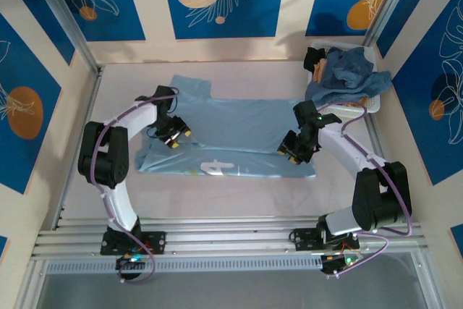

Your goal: Fold and stack the t-shirts

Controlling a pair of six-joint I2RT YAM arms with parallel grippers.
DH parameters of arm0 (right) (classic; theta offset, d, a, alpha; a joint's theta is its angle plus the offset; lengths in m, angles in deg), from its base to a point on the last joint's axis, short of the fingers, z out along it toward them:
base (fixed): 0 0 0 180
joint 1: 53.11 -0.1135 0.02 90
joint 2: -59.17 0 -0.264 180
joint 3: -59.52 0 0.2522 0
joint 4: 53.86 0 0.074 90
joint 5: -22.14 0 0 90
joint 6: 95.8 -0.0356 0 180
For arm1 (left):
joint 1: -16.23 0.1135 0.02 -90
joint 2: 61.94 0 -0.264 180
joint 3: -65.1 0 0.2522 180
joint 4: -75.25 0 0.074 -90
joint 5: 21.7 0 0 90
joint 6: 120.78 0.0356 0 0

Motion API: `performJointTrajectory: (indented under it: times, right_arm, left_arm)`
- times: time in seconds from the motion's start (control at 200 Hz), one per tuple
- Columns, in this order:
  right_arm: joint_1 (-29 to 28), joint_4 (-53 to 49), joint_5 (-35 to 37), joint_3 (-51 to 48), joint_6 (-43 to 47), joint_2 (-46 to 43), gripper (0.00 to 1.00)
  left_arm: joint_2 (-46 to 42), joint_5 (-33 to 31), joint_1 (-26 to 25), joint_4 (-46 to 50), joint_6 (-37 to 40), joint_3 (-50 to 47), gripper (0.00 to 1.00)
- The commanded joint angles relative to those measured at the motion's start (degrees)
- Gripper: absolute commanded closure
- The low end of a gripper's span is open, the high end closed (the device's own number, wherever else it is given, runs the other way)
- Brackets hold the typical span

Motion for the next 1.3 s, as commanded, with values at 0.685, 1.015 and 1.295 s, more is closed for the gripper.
performJointTrajectory:
  times: [0.685,1.015,1.295]
  right_arm:
    - [2.43,-0.73,-2.54,-2.04,-0.17,-2.84,0.62]
    - [2.36,15.64,-17.97,-6.76,-1.29,-6.14,0.45]
    - [2.79,21.34,-21.79,-7.94,-3.72,-7.6,0.43]
  left_arm:
    - [3.59,-6.56,-1.49,5.0,3.6,7.54,0.96]
    - [1.52,-4.07,-0.06,-0.8,2.46,-0.18,0.5]
    - [4.31,-3.1,0.0,-2.79,1.78,1.02,0.65]
